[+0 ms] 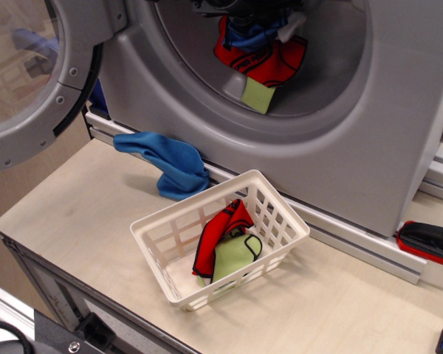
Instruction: Put clothes in laundry machine
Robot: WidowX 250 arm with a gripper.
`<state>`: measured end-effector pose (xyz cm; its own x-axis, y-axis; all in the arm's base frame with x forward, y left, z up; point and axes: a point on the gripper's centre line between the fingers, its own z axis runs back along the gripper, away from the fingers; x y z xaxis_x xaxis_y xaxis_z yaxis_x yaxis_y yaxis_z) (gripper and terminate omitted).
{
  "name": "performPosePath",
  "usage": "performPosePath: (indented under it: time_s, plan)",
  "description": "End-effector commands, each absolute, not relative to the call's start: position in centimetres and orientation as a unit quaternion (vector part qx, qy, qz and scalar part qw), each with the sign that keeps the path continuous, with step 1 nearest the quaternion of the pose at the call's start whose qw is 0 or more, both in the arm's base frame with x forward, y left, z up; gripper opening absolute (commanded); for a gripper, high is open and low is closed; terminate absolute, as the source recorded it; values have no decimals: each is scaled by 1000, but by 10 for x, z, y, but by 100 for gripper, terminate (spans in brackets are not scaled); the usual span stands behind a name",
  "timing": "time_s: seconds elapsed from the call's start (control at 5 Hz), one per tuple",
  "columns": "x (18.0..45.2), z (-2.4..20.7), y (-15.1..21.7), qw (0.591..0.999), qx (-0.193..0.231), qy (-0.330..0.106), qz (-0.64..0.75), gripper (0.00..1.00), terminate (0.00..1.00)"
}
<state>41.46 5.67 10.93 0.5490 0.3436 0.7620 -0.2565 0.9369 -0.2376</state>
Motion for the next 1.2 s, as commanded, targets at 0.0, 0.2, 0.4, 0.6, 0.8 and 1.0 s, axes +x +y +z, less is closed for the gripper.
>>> performPosePath:
  time_s: [0.0,0.2,0.4,0.6,0.8,1.0]
  plan:
    - [409,131,64,875,-60,-439,196,100,0]
    - [386,132,62,891,-54,-414,178,100,0]
    - [353,132,58,901,-58,-402,150,100,0]
    - [323,130,57,911,-59,-389,128,100,0]
    - [296,127,56,917,-62,-380,104,100,0]
    - [274,132,60,937,-75,-328,92,100,0]
